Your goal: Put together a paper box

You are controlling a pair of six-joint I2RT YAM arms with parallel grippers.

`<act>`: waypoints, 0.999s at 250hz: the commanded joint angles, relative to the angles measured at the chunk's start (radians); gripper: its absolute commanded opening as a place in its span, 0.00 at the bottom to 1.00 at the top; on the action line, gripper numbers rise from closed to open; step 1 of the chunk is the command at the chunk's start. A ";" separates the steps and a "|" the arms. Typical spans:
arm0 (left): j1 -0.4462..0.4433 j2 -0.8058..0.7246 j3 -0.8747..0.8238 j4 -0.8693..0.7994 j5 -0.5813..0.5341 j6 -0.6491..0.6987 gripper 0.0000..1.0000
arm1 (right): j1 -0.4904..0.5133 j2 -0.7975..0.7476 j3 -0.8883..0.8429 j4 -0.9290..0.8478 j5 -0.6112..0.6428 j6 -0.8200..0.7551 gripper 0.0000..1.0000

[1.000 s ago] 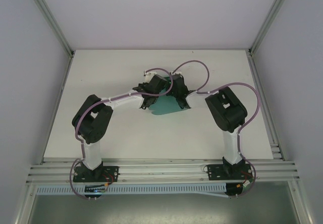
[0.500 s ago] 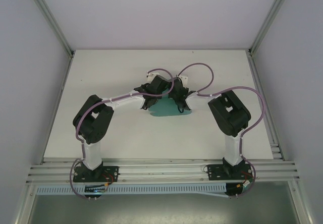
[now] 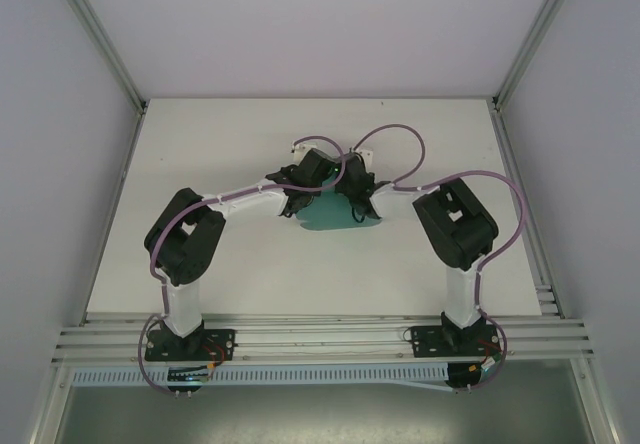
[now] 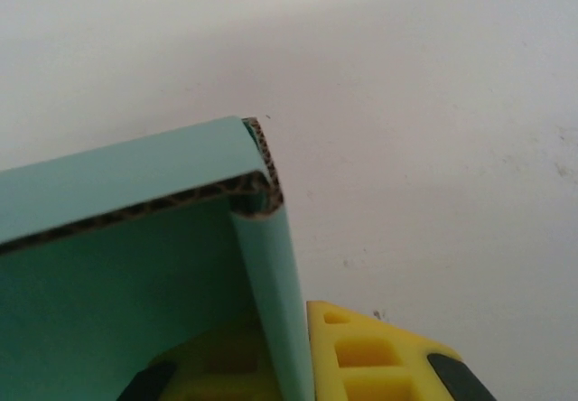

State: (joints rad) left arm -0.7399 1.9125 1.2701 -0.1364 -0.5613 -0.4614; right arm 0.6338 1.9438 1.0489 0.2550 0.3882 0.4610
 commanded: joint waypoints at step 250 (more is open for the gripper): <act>-0.016 0.003 -0.010 -0.057 -0.002 -0.013 0.00 | -0.135 -0.204 -0.219 0.191 -0.332 -0.056 0.62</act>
State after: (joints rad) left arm -0.7486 1.9125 1.2640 -0.1699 -0.5579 -0.4797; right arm 0.5056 1.8252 0.8509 0.4858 -0.0147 0.4015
